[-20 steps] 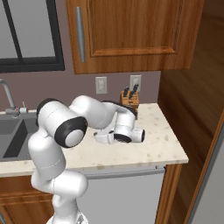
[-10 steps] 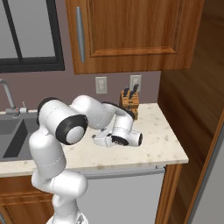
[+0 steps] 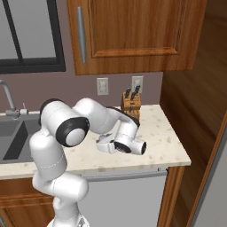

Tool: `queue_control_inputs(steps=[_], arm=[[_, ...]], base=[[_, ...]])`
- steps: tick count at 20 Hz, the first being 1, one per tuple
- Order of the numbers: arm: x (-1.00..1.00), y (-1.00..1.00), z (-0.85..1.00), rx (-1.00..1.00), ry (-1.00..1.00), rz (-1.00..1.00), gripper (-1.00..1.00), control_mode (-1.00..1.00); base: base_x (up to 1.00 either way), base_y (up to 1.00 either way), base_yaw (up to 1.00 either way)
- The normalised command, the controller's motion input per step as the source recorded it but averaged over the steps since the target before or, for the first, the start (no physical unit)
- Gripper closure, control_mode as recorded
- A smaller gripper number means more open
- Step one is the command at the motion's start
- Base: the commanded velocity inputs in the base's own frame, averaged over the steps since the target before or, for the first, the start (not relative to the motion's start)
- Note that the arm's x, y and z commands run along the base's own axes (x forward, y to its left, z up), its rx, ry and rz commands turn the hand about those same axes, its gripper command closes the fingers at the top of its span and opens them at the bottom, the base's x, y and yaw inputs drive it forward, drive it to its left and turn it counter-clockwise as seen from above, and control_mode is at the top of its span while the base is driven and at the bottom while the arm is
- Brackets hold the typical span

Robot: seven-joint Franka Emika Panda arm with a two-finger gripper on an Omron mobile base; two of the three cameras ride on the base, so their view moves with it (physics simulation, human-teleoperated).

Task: Retrieve the wine glasses from the counter and place one next to each plate.

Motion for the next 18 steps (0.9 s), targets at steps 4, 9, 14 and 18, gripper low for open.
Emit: queue_control_inputs(steps=[4,9,14,18], arm=[[0.03,-0.1,0.0,0.0,0.0,-0.16,-1.0,-1.0],[0.1,0.0,0.0,0.0,0.0,-0.15,-1.0,-1.0],[0.3,0.03,0.0,0.0,0.0,-0.03,-1.0,-1.0],[0.35,0.0,0.0,0.0,0.0,0.0,-1.0,-1.0]], base=[[0.0,0.0,0.0],[0.0,0.0,0.0],[0.0,0.0,0.0],[0.0,0.0,0.0]])
